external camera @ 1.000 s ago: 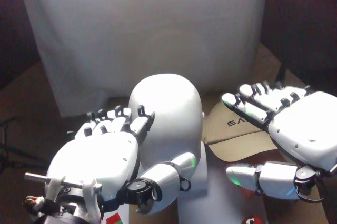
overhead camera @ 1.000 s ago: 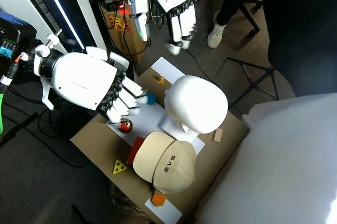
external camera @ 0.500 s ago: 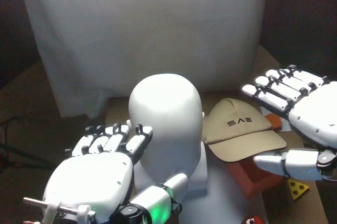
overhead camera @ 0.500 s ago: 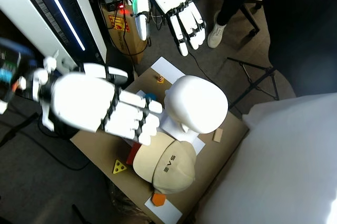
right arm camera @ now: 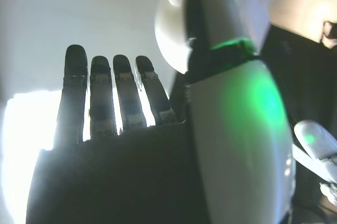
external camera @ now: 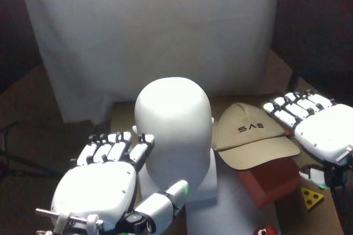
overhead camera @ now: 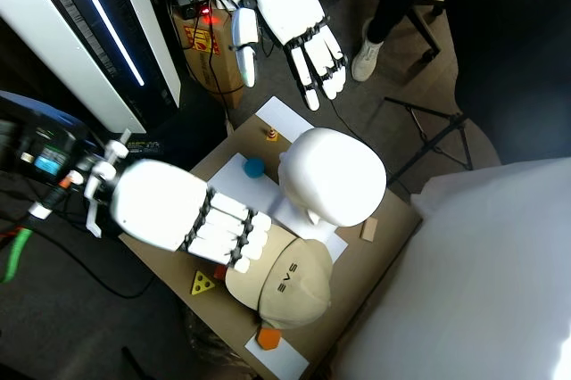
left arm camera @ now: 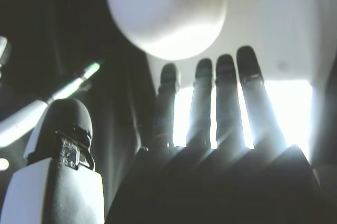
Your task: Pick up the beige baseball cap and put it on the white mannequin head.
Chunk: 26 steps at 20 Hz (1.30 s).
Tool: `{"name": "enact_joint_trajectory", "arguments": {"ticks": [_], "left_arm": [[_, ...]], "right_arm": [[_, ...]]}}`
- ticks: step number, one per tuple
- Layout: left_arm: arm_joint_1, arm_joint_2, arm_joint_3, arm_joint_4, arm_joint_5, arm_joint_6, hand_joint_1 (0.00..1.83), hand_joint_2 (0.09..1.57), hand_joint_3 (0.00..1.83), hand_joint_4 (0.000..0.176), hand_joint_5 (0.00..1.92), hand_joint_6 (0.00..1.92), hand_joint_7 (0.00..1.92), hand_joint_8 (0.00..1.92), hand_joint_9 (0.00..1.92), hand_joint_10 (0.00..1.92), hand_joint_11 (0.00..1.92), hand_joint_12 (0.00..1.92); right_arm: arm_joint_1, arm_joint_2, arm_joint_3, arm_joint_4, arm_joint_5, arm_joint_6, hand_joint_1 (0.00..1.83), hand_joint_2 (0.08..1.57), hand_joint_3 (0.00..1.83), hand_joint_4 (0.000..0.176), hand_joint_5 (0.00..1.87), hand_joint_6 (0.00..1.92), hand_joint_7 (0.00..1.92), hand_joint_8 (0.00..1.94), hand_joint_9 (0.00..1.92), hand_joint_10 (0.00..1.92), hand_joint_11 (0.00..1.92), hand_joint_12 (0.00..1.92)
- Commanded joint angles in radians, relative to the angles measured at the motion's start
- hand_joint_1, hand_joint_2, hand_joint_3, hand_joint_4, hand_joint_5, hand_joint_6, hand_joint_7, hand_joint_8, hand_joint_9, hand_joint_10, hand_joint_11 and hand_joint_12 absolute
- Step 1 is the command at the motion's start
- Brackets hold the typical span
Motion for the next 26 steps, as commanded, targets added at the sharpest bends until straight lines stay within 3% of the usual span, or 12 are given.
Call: {"name": "enact_joint_trajectory", "arguments": {"ticks": [1, 4, 8, 14, 26], "left_arm": [[0.004, -0.009, 0.009, 0.093, -0.085, -0.019, 0.00, 1.12, 0.00, 0.146, 0.14, 0.00, 0.08, 0.00, 0.09, 0.00, 0.00, 0.49], [0.018, -0.017, 0.036, 0.118, -0.085, -0.078, 0.00, 1.12, 0.00, 0.147, 0.14, 0.00, 0.08, 0.00, 0.09, 0.00, 0.00, 0.51], [0.017, -0.021, 0.041, 0.112, -0.087, -0.074, 0.00, 1.12, 0.00, 0.148, 0.12, 0.00, 0.07, 0.00, 0.09, 0.00, 0.00, 0.51], [0.025, -0.021, 0.046, 0.093, -0.087, -0.070, 0.00, 1.12, 0.00, 0.148, 0.12, 0.00, 0.07, 0.00, 0.09, 0.00, 0.00, 0.51], [0.039, -0.023, 0.065, 0.104, -0.087, -0.076, 0.00, 1.12, 0.00, 0.148, 0.12, 0.00, 0.07, 0.00, 0.08, 0.00, 0.00, 0.48]], "right_arm": [[-0.007, -0.009, 0.018, -0.026, 0.110, -0.005, 1.18, 1.09, 0.02, 0.000, 0.00, 0.00, 0.03, 0.00, 0.01, 0.00, 0.00, 0.39], [-0.034, -0.096, 0.125, -0.049, 0.111, 0.032, 1.21, 1.12, 0.03, 0.000, 0.00, 0.00, 0.03, 0.00, 0.01, 0.00, 0.00, 0.38], [-0.059, -0.199, 0.244, -0.119, 0.129, 0.060, 1.22, 1.13, 0.03, 0.000, 0.00, 0.00, 0.04, 0.00, 0.00, 0.00, 0.00, 0.36], [-0.064, -0.321, 0.405, -0.092, 0.098, 0.071, 1.20, 1.13, 0.02, 0.000, 0.00, 0.00, 0.02, 0.00, 0.01, 0.00, 0.00, 0.37], [-0.065, -0.490, 0.710, -0.087, -0.015, 0.112, 1.20, 1.14, 0.02, 0.000, 0.00, 0.00, 0.02, 0.00, 0.02, 0.00, 0.00, 0.38]]}}
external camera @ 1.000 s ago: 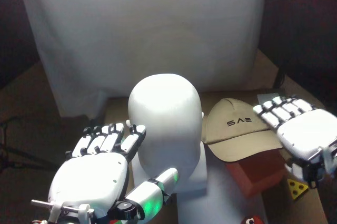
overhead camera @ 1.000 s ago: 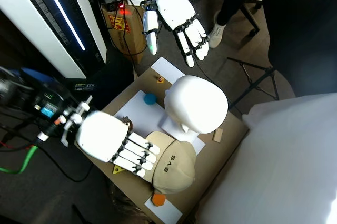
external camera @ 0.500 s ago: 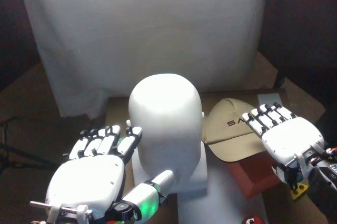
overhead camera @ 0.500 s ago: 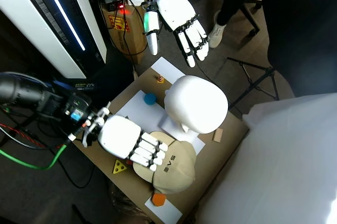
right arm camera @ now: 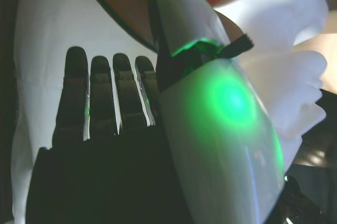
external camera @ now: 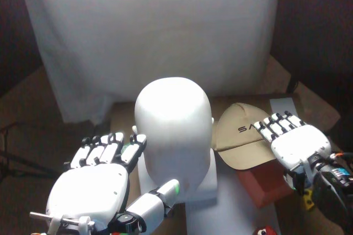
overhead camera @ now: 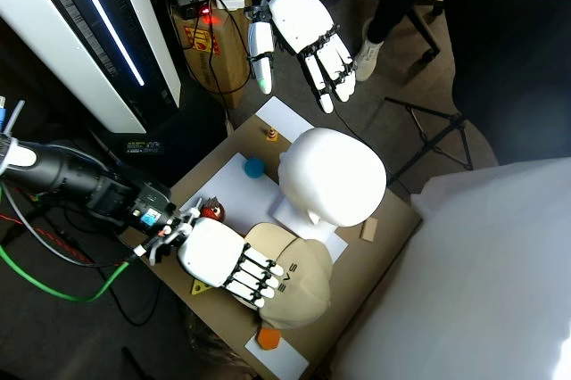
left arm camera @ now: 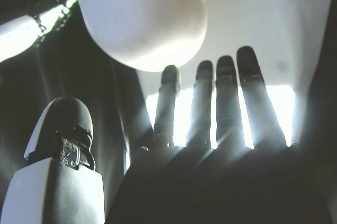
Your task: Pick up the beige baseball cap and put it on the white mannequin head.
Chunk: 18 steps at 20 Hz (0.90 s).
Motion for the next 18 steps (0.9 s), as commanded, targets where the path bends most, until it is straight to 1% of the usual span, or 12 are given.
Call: {"name": "enact_joint_trajectory", "arguments": {"ticks": [1, 3, 7, 18], "left_arm": [[-0.004, -0.002, 0.008, 0.078, -0.087, -0.008, 0.00, 1.12, 0.00, 0.148, 0.12, 0.00, 0.07, 0.00, 0.08, 0.00, 0.00, 0.47], [-0.003, -0.002, 0.009, 0.077, -0.087, -0.017, 0.00, 1.12, 0.00, 0.148, 0.12, 0.00, 0.08, 0.00, 0.08, 0.00, 0.00, 0.49], [0.000, -0.002, 0.009, 0.078, -0.087, -0.026, 0.00, 1.13, 0.00, 0.148, 0.12, 0.00, 0.08, 0.00, 0.09, 0.00, 0.00, 0.48], [0.010, 0.000, 0.007, 0.091, -0.094, -0.030, 0.00, 1.14, 0.00, 0.150, 0.15, 0.01, 0.08, 0.00, 0.09, 0.00, 0.00, 0.51]], "right_arm": [[0.006, -0.011, 0.030, -0.023, 0.085, 0.007, 1.20, 1.14, 0.02, 0.000, 0.00, 0.00, 0.02, 0.00, 0.02, 0.00, 0.00, 0.38], [0.014, -0.048, 0.094, -0.023, 0.061, 0.037, 1.20, 1.13, 0.01, 0.000, 0.00, 0.00, 0.02, 0.00, 0.02, 0.00, 0.00, 0.38], [0.024, -0.072, 0.123, -0.026, 0.046, 0.047, 1.19, 1.13, 0.01, 0.000, 0.00, 0.00, 0.02, 0.00, 0.02, 0.00, 0.00, 0.38], [0.047, -0.092, 0.137, -0.036, 0.018, 0.053, 1.19, 1.14, 0.01, 0.000, 0.00, 0.00, 0.03, 0.00, 0.02, 0.00, 0.00, 0.40]]}}
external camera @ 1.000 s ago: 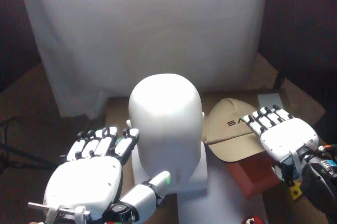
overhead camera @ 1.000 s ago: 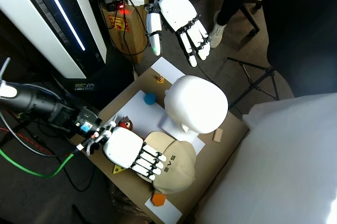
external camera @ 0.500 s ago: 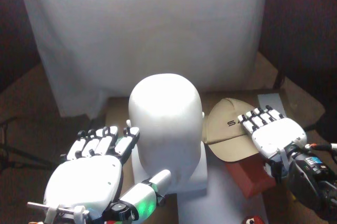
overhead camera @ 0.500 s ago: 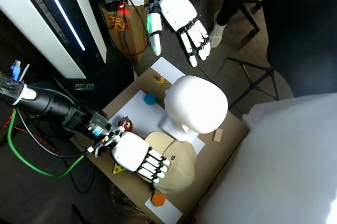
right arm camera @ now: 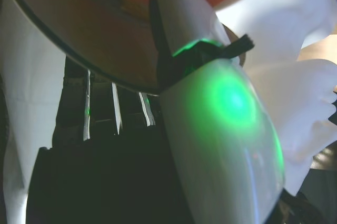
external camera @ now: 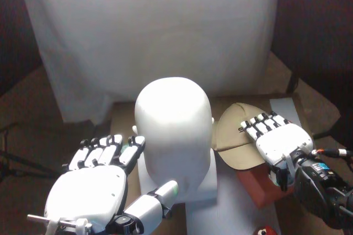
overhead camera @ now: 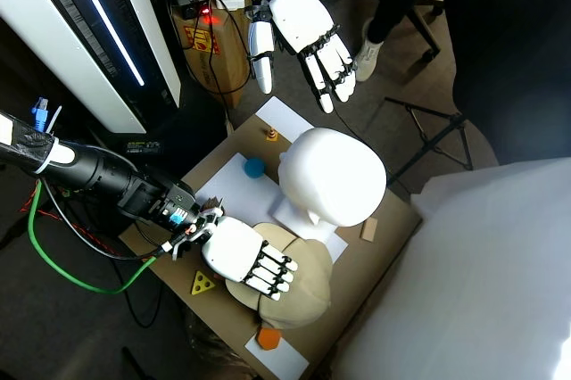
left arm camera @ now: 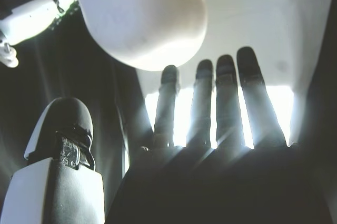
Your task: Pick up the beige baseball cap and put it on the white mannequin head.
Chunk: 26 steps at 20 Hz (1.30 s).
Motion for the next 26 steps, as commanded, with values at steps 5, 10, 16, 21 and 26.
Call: {"name": "enact_joint_trajectory", "arguments": {"ticks": [5, 10, 16, 21, 26], "left_arm": [[-0.003, 0.000, 0.004, 0.090, -0.092, -0.008, 0.00, 1.13, 0.00, 0.150, 0.15, 0.00, 0.08, 0.00, 0.09, 0.00, 0.00, 0.49], [-0.002, 0.000, 0.003, 0.085, -0.092, -0.008, 0.00, 1.13, 0.00, 0.150, 0.15, 0.00, 0.08, 0.00, 0.10, 0.00, 0.00, 0.49], [0.007, 0.000, 0.002, 0.079, -0.092, -0.018, 0.00, 1.13, 0.00, 0.150, 0.15, 0.00, 0.09, 0.00, 0.11, 0.00, 0.00, 0.48], [0.023, 0.004, -0.002, 0.089, -0.092, -0.029, 0.00, 1.13, 0.00, 0.150, 0.15, 0.00, 0.09, 0.00, 0.11, 0.00, 0.00, 0.49], [0.024, 0.004, -0.001, 0.087, -0.092, -0.036, 0.00, 1.13, 0.00, 0.148, 0.15, 0.00, 0.09, 0.00, 0.11, 0.00, 0.00, 0.51]], "right_arm": [[0.008, -0.002, 0.008, -0.018, 0.095, 0.007, 1.19, 1.14, 0.01, 0.000, 0.00, 0.00, 0.04, 0.00, 0.02, 0.00, 0.00, 0.41], [-0.003, -0.007, 0.011, -0.017, 0.097, 0.013, 1.16, 1.14, 0.01, 0.000, 0.04, 0.01, 0.10, 0.01, 0.07, 0.02, 0.00, 0.48], [0.003, -0.011, 0.017, -0.011, 0.111, 0.017, 1.26, 1.22, 0.01, 0.000, 0.65, 0.06, 0.78, 0.06, 0.72, 0.18, 0.28, 1.39], [0.023, -0.021, 0.072, -0.011, 0.113, 0.048, 1.35, 1.21, 0.00, 0.000, 0.75, 1.19, 0.72, 1.32, 0.81, 1.53, 0.83, 1.66], [0.074, -0.050, 0.198, -0.019, 0.167, 0.104, 1.35, 1.20, 0.00, 0.000, 0.76, 1.20, 0.76, 1.28, 0.82, 1.51, 0.81, 1.60]]}}
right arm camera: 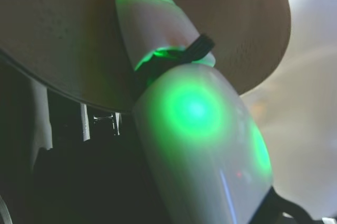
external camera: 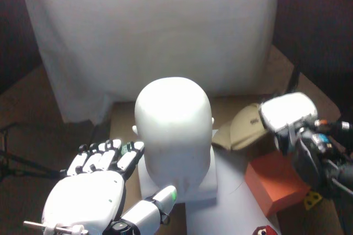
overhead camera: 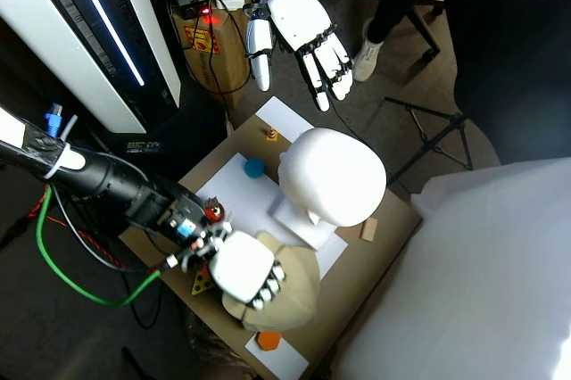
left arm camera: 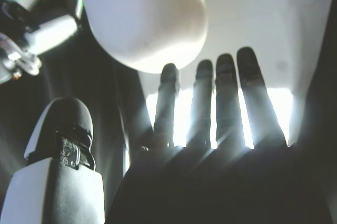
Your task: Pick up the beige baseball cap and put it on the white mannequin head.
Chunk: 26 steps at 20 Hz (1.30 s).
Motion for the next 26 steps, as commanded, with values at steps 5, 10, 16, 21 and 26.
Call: {"name": "enact_joint_trajectory", "arguments": {"ticks": [5, 10, 16, 21, 26], "left_arm": [[0.002, 0.003, -0.002, 0.069, -0.104, -0.018, 0.00, 1.13, 0.00, 0.148, 0.15, 0.00, 0.09, 0.00, 0.11, 0.00, 0.00, 0.53], [0.003, 0.006, -0.002, 0.070, -0.117, -0.028, 0.00, 1.13, 0.00, 0.148, 0.15, 0.00, 0.09, 0.00, 0.11, 0.00, 0.00, 0.51], [0.021, 0.024, -0.010, 0.073, -0.137, -0.069, 0.00, 1.13, 0.00, 0.148, 0.15, 0.00, 0.09, 0.00, 0.11, 0.00, 0.00, 0.51], [0.062, 0.045, -0.011, 0.099, -0.143, -0.186, 0.00, 1.13, 0.00, 0.147, 0.14, 0.00, 0.09, 0.00, 0.11, 0.00, 0.00, 0.49], [0.099, 0.057, -0.028, 0.134, -0.147, -0.192, 0.00, 1.13, 0.00, 0.147, 0.14, 0.00, 0.09, 0.00, 0.11, 0.00, 0.00, 0.48]], "right_arm": [[0.105, -0.011, 0.076, -0.157, 0.297, 0.089, 1.35, 1.20, 0.00, 0.000, 0.77, 1.20, 0.76, 1.27, 0.80, 1.52, 0.78, 1.60], [0.186, -0.008, 0.072, -0.229, 0.417, 0.090, 1.34, 1.21, 0.00, 0.000, 0.78, 1.20, 0.72, 1.32, 0.81, 1.51, 0.79, 1.60], [0.243, 0.030, -0.069, -0.404, 0.617, 0.079, 1.34, 1.21, 0.00, 0.000, 0.77, 1.20, 0.71, 1.34, 0.81, 1.51, 0.80, 1.60], [0.253, 0.071, -0.257, -0.507, 0.758, -0.006, 1.34, 1.22, 0.00, 0.000, 0.76, 1.21, 0.70, 1.35, 0.80, 1.53, 0.81, 1.61], [0.219, 0.108, -0.417, -0.530, 0.808, -0.079, 1.34, 1.22, 0.00, 0.000, 0.75, 1.23, 0.69, 1.36, 0.79, 1.54, 0.79, 1.62]]}}
